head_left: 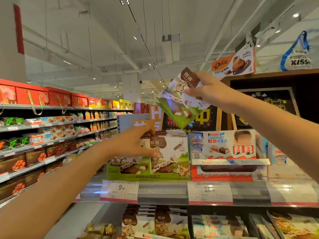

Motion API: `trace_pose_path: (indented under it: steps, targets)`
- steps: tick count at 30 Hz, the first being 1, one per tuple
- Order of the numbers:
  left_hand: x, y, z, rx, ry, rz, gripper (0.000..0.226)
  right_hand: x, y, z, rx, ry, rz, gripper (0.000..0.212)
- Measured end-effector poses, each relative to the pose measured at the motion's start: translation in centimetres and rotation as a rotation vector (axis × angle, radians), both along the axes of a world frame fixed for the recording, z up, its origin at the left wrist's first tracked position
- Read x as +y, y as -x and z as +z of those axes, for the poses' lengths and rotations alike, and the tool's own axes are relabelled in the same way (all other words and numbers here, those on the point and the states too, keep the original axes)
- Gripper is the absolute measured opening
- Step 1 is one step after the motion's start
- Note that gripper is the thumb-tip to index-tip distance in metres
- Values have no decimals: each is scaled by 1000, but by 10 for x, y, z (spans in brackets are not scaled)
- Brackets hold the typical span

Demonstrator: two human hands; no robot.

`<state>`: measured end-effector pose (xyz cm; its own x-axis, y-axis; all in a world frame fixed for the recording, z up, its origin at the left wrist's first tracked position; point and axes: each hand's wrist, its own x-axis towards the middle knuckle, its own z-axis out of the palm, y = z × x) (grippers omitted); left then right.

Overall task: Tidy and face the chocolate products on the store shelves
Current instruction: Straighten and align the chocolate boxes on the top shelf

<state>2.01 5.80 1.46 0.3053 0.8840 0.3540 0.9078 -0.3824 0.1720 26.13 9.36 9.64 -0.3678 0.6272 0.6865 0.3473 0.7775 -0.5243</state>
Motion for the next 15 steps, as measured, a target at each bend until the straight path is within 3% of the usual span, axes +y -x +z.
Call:
trace_pose_path:
  steps: [3,9,15]
  targets:
    - [-3,3,-1,-80,-32,-27,57,1,5,-1,-58,25,43,43]
    - [-5,-4,1,-56,-55,-32,73,2,15,-5,-37,-20,77,42]
    - [-8,-9,3,15,-27,-24,49,4,19,-5,-22,-188,22,39]
